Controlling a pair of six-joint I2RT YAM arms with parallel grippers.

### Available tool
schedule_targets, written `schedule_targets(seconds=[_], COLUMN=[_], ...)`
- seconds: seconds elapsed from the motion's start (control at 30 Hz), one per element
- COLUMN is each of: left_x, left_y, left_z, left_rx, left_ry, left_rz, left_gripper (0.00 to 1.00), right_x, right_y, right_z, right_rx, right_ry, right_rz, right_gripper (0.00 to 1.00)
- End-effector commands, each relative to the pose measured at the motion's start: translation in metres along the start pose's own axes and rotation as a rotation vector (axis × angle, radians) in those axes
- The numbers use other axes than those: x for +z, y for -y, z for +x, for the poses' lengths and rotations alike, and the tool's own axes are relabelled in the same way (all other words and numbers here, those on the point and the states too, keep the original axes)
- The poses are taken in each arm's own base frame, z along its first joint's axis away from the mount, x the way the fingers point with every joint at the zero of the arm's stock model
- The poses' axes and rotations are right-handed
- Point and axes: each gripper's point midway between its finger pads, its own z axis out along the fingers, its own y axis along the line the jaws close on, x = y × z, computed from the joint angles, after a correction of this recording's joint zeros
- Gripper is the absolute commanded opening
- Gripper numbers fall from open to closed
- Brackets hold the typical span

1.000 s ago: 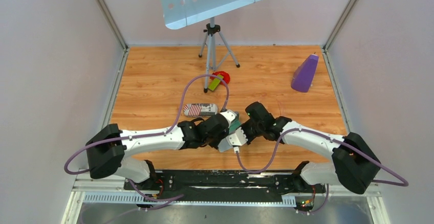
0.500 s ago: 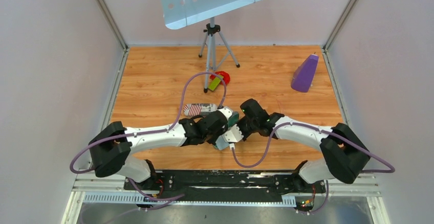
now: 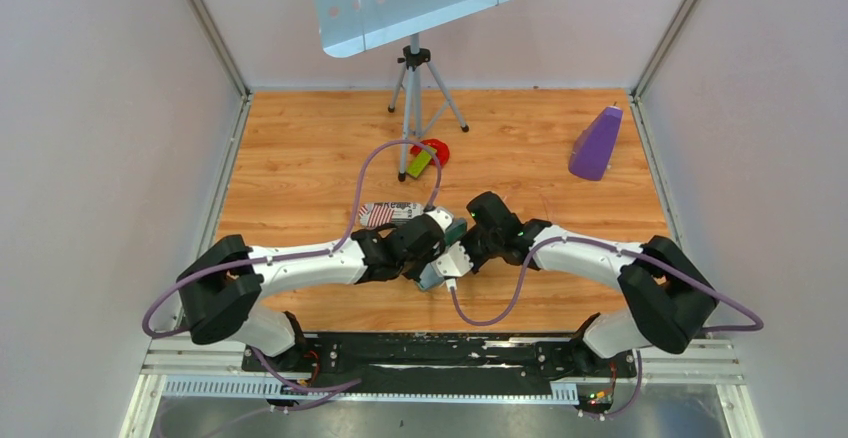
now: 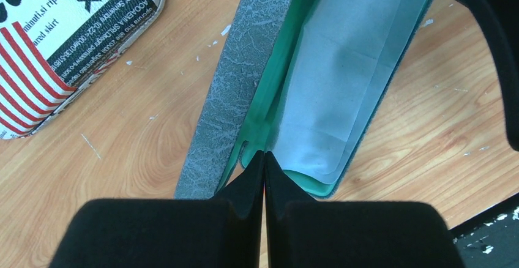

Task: Organize the sunglasses
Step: Place the glasses cleaning cloth in the sunglasses case.

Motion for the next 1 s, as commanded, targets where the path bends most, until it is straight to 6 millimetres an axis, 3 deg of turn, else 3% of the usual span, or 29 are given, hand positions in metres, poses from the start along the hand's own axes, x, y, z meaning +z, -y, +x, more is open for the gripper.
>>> schedule_targets(seconds=[0.0,0.2,0.43,0.6,0.8,0.97], left_x=[0.007,0.008,-0.009,-0.022,-0.031,-0.047], left_y=[0.006,0.006,-0.002,0.003,0.022,0.052], left_z=[-0.008,-0.009,-0.019,-0.028,-0.03,-0.035], left_rx=[0.007,0.012,-0.018,-0.033,-0.014,0.033], left_ry=[0.004,-0.01,0.043,0.082,0.11,0.171], left_rz=[0.016,0.005,-0.015,0.028,0.117,0.216], left_gripper=[0.0,0.07,0.28,0.34,0.34,0.35], right_x=[0.002,0.003,-0.009,-0.02,-0.046,-0.088], right_y=[0.009,0.008,0.016,0.009,-0.016,-0.038], right_z=[0.005,0.005,0.002,0.006,0.01,0.018], right_rx=[-0.004,-0.006,0.028,0.054,0.115,0.323], right_ry=[-0.011,-0.013,-0.014,-0.044,-0.093,-0.112], right_rz=[0.018,0.032,0.064,0.059,0.012,-0.021], right_gripper=[0.0,0.04,0.1,0.18,0.21,0.22])
